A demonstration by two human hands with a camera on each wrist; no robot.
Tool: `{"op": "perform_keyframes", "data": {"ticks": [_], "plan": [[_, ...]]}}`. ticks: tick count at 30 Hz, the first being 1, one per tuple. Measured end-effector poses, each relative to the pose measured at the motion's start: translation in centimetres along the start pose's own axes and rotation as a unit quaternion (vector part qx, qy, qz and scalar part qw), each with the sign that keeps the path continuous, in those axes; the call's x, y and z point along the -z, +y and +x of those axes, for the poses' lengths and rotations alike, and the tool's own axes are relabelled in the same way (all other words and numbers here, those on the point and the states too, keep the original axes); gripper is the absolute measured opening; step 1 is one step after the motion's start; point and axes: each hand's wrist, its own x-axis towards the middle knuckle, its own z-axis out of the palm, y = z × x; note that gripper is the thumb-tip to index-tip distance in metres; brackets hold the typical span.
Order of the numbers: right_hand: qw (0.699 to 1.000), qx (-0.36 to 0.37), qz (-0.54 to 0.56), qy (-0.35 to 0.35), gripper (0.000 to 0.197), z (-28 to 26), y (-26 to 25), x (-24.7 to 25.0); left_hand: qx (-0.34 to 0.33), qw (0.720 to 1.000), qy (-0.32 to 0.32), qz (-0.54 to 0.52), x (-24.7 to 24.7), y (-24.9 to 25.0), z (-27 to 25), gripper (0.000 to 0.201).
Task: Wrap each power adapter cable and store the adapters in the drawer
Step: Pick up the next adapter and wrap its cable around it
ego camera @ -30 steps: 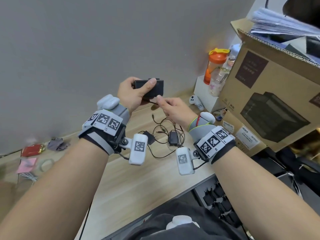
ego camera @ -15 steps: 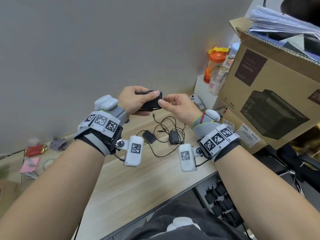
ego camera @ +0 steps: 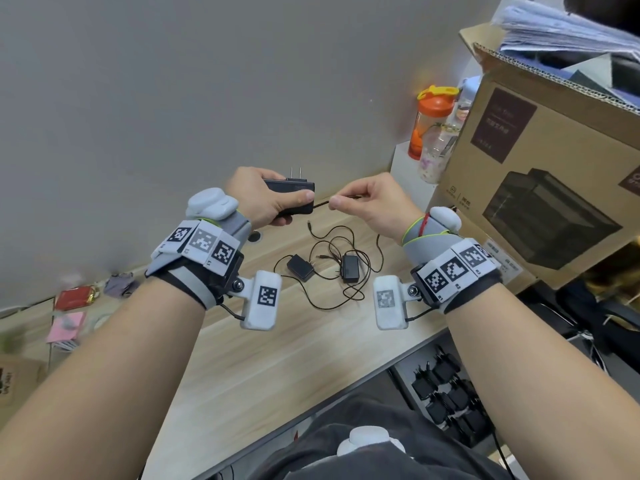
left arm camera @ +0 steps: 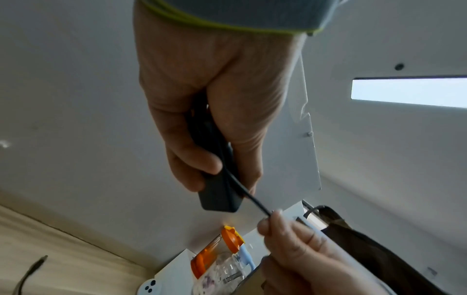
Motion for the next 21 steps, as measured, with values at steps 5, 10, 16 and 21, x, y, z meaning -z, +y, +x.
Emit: {"op": "perform_keyframes", "data": {"ticks": [5,10,16,21], "plan": [[0.999,0.019,-0.005,0.044,0.016,1.3,-0.5,1.1,-0.02,0.999,-0.028,0.031,-0.6,-0.2,0.0,0.06],[0.996,0.056,0.011,0.062,0.017,2.2,-1.7,1.8,-0.062,0.994,-0.076,0.048,-1.0,0.4,-0.6,0.035],[0.996,0.08,0.024,0.044,0.012,2.6,-2.5,1.7,-0.102,0.989,-0.102,0.028,-1.6,1.5,-1.1,0.026],[0.998,0.056,0.031,0.025,0.025,2.9,-0.9,0.5,-0.128,0.989,-0.074,-0.017,-2.1,2.2,-1.0,0.031]]}}
